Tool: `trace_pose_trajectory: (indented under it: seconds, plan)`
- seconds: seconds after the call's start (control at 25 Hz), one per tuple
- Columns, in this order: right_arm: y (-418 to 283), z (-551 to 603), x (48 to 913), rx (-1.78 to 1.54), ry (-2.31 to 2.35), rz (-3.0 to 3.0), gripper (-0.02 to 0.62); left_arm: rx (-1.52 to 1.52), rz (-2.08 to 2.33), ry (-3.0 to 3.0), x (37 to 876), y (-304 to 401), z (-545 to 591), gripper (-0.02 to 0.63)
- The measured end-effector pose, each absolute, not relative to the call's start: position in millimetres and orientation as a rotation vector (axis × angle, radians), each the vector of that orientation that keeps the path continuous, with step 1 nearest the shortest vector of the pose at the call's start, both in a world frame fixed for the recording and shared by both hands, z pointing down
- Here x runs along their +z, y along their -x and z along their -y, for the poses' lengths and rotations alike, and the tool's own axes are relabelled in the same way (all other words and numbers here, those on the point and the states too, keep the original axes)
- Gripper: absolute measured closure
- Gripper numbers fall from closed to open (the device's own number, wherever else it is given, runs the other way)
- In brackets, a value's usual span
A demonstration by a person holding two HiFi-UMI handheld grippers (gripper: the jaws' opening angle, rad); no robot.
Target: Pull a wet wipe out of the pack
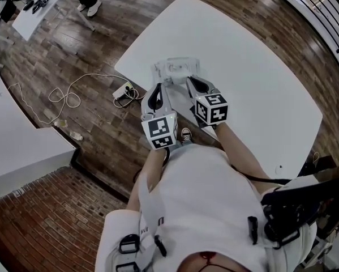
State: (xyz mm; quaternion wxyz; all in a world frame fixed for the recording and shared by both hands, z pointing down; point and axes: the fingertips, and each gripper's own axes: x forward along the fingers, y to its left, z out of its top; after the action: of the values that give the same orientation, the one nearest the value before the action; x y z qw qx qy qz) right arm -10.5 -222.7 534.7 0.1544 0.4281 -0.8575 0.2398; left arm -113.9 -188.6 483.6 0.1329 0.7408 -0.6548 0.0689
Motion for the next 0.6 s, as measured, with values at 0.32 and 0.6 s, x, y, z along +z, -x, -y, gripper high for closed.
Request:
trace_pose_trajectory:
  seconds: [0.32, 0.6]
  plan:
    - [12, 246, 496, 0.628, -1.293, 2.525, 0.588, 0.197, 1.89, -2.159, 482, 114, 187, 0.604]
    - [17, 253, 479, 0.58, -1.288, 2.561, 0.588, 0.189, 1.896, -2.173, 479, 115, 187, 0.604]
